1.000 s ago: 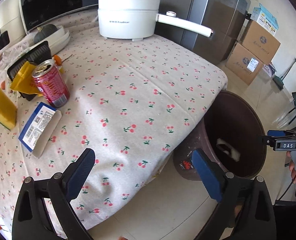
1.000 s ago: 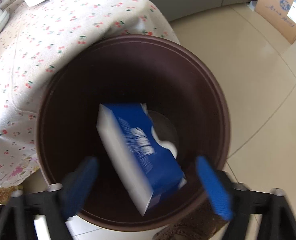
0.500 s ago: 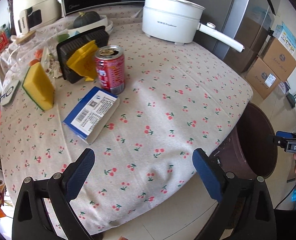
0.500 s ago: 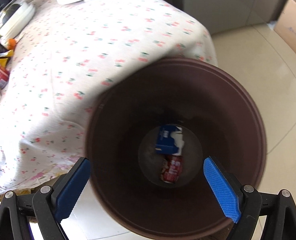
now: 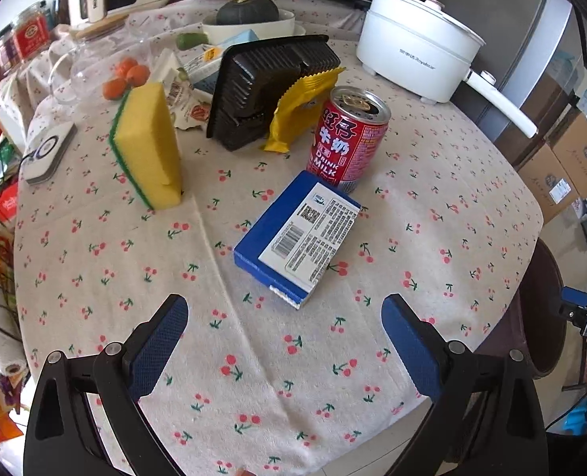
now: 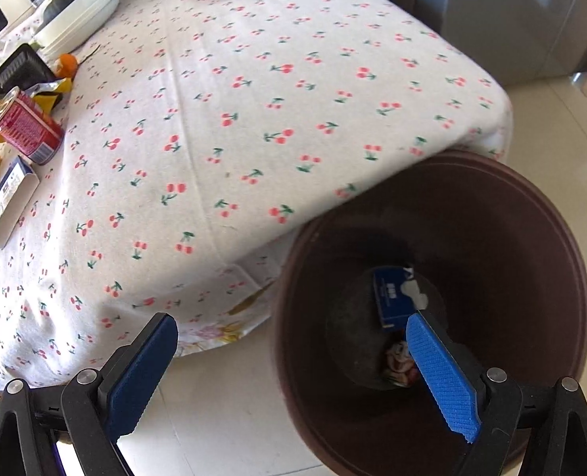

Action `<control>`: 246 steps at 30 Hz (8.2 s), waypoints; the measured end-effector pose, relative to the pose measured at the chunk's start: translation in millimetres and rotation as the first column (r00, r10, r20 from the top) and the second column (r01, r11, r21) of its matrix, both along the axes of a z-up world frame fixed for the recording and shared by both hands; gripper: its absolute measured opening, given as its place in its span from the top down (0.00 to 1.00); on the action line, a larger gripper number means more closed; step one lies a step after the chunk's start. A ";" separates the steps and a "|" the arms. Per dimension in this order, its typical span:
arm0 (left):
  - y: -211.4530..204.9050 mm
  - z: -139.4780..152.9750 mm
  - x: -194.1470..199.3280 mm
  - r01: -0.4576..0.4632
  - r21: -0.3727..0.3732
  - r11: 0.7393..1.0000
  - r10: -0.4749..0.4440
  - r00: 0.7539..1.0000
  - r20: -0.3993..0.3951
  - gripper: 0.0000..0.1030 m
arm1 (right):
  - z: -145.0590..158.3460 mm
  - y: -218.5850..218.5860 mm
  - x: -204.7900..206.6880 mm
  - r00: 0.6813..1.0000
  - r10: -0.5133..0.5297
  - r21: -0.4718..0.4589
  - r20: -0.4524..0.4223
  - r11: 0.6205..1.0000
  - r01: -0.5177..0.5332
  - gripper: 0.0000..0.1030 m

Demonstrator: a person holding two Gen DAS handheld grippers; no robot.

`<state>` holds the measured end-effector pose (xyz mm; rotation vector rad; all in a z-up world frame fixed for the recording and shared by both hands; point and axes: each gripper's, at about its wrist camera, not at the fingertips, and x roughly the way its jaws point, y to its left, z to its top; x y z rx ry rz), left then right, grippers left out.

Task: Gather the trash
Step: 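Grasp the blue box with the left tool, then grasp the red milk can with the right tool, then carry the milk can over the bin with the right tool while the left tool carries the blue box, then open the left tool to drop the blue box into the bin, then open the right tool to drop the milk can into the bin, then grasp the yellow sponge with the left tool while the right tool grasps the yellow wrapper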

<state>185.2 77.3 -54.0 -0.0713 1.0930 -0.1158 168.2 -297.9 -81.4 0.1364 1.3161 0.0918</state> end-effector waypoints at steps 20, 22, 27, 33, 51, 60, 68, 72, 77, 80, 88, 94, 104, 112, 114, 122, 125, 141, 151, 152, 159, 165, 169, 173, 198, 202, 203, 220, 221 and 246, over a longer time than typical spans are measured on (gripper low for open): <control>-7.1 -38.5 52.2 0.020 0.024 1.000 -0.018 0.998 -0.062 0.36 | -6.4 20.6 13.9 1.000 0.009 0.007 -0.015 1.000 -0.009 0.06; -3.7 -35.1 45.4 0.005 -0.020 1.000 -0.006 0.998 -0.069 0.36 | -3.6 23.5 15.4 1.000 0.005 0.014 -0.007 1.000 -0.005 0.06; 5.9 -17.3 23.7 -0.020 -0.052 0.998 0.018 0.999 -0.042 0.37 | 6.4 46.9 23.5 0.999 0.010 0.038 0.030 0.999 -0.011 0.06; 26.3 3.7 -6.9 -0.055 -0.008 0.998 0.055 0.998 -0.005 0.37 | 12.1 95.8 36.9 0.996 0.044 0.058 0.082 0.997 -0.049 0.06; 109.1 10.8 -26.0 -0.219 -0.032 0.975 0.219 0.976 -0.004 0.37 | -0.8 256.8 100.6 0.937 0.195 0.001 0.291 0.979 -0.204 0.06; 113.6 9.7 -24.6 -0.232 -0.044 0.972 0.232 0.973 -0.013 0.37 | -2.5 275.7 124.1 0.919 0.202 -0.048 0.338 0.979 -0.198 0.10; 105.7 14.5 -26.3 -0.223 -0.053 0.973 0.223 0.975 -0.001 0.37 | 4.1 279.1 121.6 0.913 0.243 -0.037 0.326 0.969 -0.245 0.46; 100.5 18.0 -28.2 -0.213 -0.052 0.976 0.214 0.977 0.010 0.36 | 13.1 268.9 110.5 0.913 0.248 -0.034 0.323 0.968 -0.250 0.46; 91.6 21.6 -30.6 -0.197 -0.054 0.979 0.198 0.980 0.018 0.37 | 29.0 247.2 91.5 0.911 0.253 -0.029 0.326 0.966 -0.258 0.46; 84.4 22.2 -32.1 -0.185 -0.061 0.981 0.186 0.982 0.016 0.37 | 37.3 230.1 79.2 0.908 0.254 -0.034 0.333 0.966 -0.258 0.46; 63.7 23.4 -33.2 -0.154 -0.054 0.987 0.156 0.988 0.018 0.37 | 44.8 179.6 53.8 0.920 0.204 -0.024 0.335 0.978 -0.208 0.46; 40.3 27.3 -31.6 -0.113 -0.055 0.992 0.114 0.993 0.025 0.37 | 44.4 135.4 33.3 0.929 0.150 -0.012 0.339 0.988 -0.155 0.46; -32.2 36.6 -31.4 0.015 -0.049 0.999 -0.013 0.999 0.041 0.37 | 48.2 63.8 5.1 0.959 0.060 -0.025 0.277 0.998 -0.056 0.46; -102.9 38.3 -33.7 0.121 -0.055 0.991 -0.119 0.992 0.043 0.36 | 52.4 11.3 -18.3 0.965 -0.002 -0.039 0.262 0.999 0.012 0.46; -122.0 38.5 -34.3 0.150 -0.052 0.987 -0.147 0.988 0.046 0.36 | 53.1 -2.1 -25.6 0.966 -0.017 -0.039 0.258 0.999 0.028 0.46; -192.8 27.0 -42.3 0.259 -0.047 0.965 -0.258 0.966 0.036 0.36 | 48.0 -60.3 -56.2 0.968 -0.100 -0.039 0.229 0.993 0.112 0.46; -216.8 19.3 -47.8 0.304 -0.034 0.952 -0.303 0.952 0.033 0.36 | 43.1 -81.9 -68.1 0.967 -0.129 -0.047 0.218 0.989 0.142 0.46; -330.6 -20.5 -63.5 0.542 -0.065 0.838 -0.540 0.841 0.037 0.32 | 20.9 -157.6 -110.6 0.955 -0.240 -0.047 0.172 0.967 0.251 0.46; -306.1 -17.7 -56.6 0.488 -0.070 0.870 -0.488 0.872 0.017 0.17 | 16.5 -164.5 -110.4 0.956 -0.249 -0.050 0.155 0.964 0.259 0.46; -300.6 -17.0 -55.1 0.475 -0.063 0.878 -0.475 0.880 0.012 0.17 | 16.8 -161.5 -108.8 0.958 -0.242 -0.051 0.154 0.966 0.253 0.46; -253.9 -10.6 -51.1 0.381 -0.008 0.924 -0.381 0.924 -0.018 0.17 | 11.5 -136.1 -93.1 0.974 -0.182 -0.070 0.138 0.979 0.193 0.46; -209.1 -0.2 -49.3 0.317 0.035 0.948 -0.316 0.948 -0.023 0.17 | -4.4 -105.5 -74.0 0.986 -0.134 -0.090 0.095 0.986 0.143 0.46; -179.0 6.5 -49.2 0.282 0.048 0.958 -0.281 0.959 -0.022 0.17 | -13.8 -83.9 -63.7 0.993 -0.092 -0.118 0.074 0.988 0.101 0.46; -150.0 10.9 -50.0 0.248 0.051 0.967 -0.248 0.969 -0.019 0.17 | -20.6 -65.1 -56.5 0.996 -0.064 -0.126 0.058 0.989 0.071 0.46; 9.4 16.2 -66.4 0.004 0.033 0.999 -0.004 1.000 -0.001 0.17 | -28.8 -2.4 -32.1 0.998 -0.044 -0.091 0.048 0.995 0.048 0.25; 29.4 17.5 -66.1 -0.043 0.006 0.999 0.043 0.999 -0.003 0.17 | -15.7 4.7 -27.7 0.995 -0.044 -0.083 0.085 0.995 0.052 0.23; 34.0 18.2 -65.7 -0.056 -0.002 0.998 0.056 0.998 -0.002 0.17 | -11.4 7.3 -26.6 0.994 -0.043 -0.078 0.097 0.996 0.051 0.23; 88.4 10.9 -35.6 -0.257 -0.042 0.965 0.258 0.966 -0.003 0.17 | 38.2 66.4 -3.8 0.973 -0.001 -0.002 0.230 1.000 0.001 0.14; 89.9 9.7 -31.9 -0.266 -0.041 0.963 0.266 0.964 0.003 0.17 | 38.0 71.7 -1.6 0.973 0.004 0.000 0.231 1.000 -0.004 0.14; 92.1 -3.0 60.4 -0.375 -0.130 0.918 0.390 0.911 0.131 0.65 | 3.4 131.4 47.2 0.983 0.039 0.044 0.181 0.998 -0.048 0.14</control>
